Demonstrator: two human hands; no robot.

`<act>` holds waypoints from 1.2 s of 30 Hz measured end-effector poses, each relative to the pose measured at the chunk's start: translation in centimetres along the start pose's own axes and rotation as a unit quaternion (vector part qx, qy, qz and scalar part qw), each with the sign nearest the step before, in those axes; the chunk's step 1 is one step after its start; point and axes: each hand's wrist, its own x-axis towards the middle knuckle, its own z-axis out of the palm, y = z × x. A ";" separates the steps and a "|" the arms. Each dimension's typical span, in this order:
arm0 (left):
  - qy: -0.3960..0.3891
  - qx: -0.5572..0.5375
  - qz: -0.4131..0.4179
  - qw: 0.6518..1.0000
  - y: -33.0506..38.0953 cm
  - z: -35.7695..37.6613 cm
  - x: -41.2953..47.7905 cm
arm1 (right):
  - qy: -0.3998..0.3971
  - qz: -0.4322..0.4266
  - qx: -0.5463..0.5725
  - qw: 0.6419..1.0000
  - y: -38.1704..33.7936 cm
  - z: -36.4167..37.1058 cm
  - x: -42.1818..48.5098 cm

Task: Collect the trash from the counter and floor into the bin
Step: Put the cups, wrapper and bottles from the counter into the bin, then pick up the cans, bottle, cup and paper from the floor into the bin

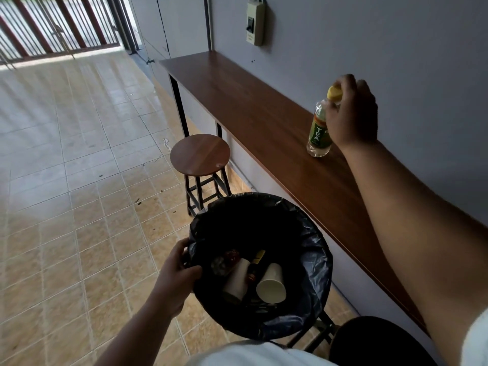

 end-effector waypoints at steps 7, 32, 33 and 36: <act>0.019 -0.008 0.004 1.000 -0.8 -1.2 -0.8 | 0.068 -0.073 0.167 0.981 -4.2 -3.9 -7.7; 0.125 -0.047 -0.012 0.991 -7.3 -12.3 -5.8 | -0.363 -0.037 0.095 0.926 -12.2 9.5 -31.1; 0.120 -0.047 -0.014 0.992 -7.3 -12.9 -5.6 | -0.331 -0.042 0.067 0.940 -11.8 9.1 -31.2; 0.108 -0.044 -0.019 0.993 -7.5 -14.8 -4.7 | -0.295 -0.001 -0.008 0.955 -10.3 8.9 -32.5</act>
